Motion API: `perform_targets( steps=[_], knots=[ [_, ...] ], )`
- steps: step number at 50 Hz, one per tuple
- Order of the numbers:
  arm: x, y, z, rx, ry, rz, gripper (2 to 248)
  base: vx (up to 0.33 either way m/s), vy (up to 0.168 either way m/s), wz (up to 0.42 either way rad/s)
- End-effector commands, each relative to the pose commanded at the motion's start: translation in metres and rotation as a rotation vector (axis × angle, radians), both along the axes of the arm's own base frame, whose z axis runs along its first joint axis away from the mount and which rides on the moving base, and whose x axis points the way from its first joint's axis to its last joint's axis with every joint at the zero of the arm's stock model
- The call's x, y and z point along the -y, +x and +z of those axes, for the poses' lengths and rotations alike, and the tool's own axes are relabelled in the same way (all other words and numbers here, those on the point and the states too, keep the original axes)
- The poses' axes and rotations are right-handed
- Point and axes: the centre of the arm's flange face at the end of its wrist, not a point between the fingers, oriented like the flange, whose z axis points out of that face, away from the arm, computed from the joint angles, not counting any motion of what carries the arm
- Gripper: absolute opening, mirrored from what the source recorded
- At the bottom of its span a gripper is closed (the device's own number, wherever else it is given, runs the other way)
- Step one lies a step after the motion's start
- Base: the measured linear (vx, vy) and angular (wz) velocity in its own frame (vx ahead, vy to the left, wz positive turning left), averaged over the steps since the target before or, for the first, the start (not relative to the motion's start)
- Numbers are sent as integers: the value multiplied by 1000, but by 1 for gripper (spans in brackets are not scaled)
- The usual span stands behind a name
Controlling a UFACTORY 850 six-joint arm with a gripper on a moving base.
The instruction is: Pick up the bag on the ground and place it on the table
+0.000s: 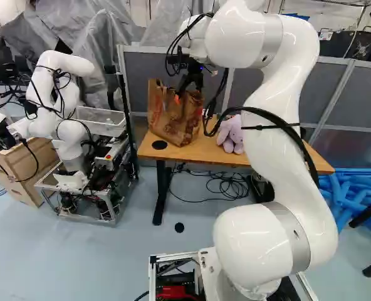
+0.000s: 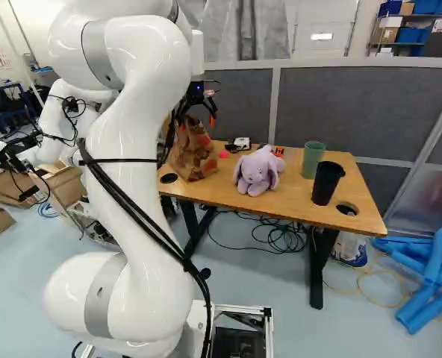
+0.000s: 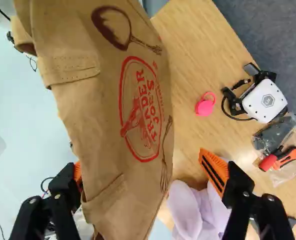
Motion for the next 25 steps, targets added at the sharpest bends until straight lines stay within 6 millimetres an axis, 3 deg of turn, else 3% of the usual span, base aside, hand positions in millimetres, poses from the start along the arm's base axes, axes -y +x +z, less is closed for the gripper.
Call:
perform_targets(
  steps=[1, 25],
  knots=[
    [0, 0, 1, 2, 0, 0, 247, 0, 0, 0],
    [0, -13, 37, 57, 2, 0, 247, 0, 0, 0]
  ],
)
